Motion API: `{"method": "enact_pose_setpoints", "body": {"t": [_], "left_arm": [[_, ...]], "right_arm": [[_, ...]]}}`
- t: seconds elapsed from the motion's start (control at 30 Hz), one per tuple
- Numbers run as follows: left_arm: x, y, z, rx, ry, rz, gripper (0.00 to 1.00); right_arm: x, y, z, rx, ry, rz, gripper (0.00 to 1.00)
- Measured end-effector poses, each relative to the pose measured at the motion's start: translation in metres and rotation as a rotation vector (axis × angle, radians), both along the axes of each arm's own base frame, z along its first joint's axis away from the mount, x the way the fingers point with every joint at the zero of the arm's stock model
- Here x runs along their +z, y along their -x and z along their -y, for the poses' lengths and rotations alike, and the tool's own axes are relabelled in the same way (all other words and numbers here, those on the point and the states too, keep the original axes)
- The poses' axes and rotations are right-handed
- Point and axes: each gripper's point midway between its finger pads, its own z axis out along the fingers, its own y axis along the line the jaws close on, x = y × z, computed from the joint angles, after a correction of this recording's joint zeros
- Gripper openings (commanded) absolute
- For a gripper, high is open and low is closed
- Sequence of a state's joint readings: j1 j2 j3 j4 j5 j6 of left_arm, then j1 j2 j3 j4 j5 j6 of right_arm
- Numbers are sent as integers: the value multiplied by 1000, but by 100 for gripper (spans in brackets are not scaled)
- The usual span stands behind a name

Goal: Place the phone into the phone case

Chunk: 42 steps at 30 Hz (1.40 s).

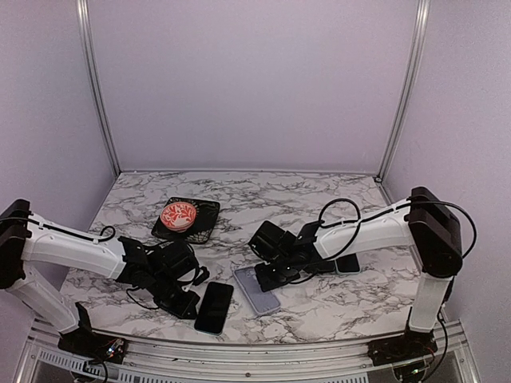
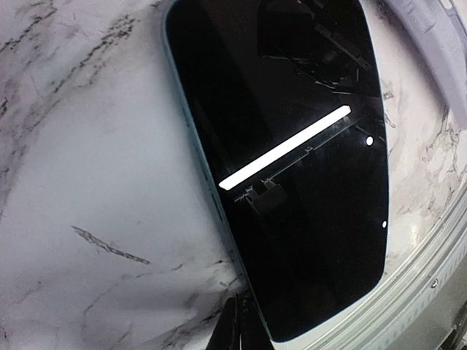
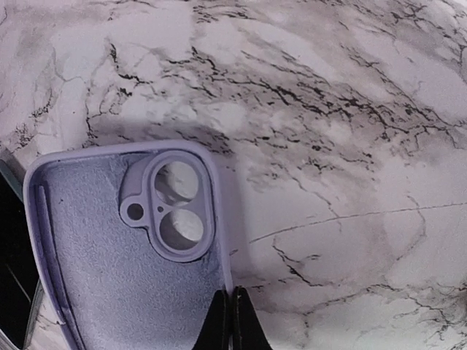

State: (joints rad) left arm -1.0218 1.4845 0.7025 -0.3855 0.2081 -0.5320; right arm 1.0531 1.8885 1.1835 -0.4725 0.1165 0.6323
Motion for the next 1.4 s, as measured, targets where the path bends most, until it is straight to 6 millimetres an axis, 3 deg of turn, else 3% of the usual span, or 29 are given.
{"method": "enact_pose_setpoints", "body": {"t": [0.1, 0.27, 0.37, 0.67, 0.77, 0.83, 0.93, 1.07, 1.17, 1.23, 1.4], "left_arm": [[0, 8, 3, -32, 7, -12, 0], [0, 12, 12, -74, 17, -20, 0], [0, 9, 23, -97, 29, -13, 0], [2, -16, 72, -128, 89, 30, 0], [2, -20, 77, -118, 101, 46, 0], [3, -24, 74, -94, 98, 69, 2], [8, -30, 58, -39, 71, 127, 41], [41, -53, 43, 59, 81, 285, 89], [72, -78, 34, 148, 92, 422, 99], [90, -96, 23, 224, 83, 505, 99], [112, -130, -15, 386, 41, 613, 99]], "right_arm": [[1, -6, 10, -25, 1, 1, 0], [1, -20, 55, -113, 37, 9, 0], [1, -26, 72, -145, 70, 23, 2], [8, -34, 87, -126, 161, 75, 31], [18, -38, 84, -112, 169, 104, 50], [29, -38, 78, -93, 159, 132, 56], [49, -28, 56, -32, 113, 173, 64], [74, -8, 15, 39, 32, 208, 71], [84, 7, -10, 57, -18, 209, 79], [85, 15, -26, 55, -35, 197, 97], [55, 36, -50, 24, 0, 127, 99]]}}
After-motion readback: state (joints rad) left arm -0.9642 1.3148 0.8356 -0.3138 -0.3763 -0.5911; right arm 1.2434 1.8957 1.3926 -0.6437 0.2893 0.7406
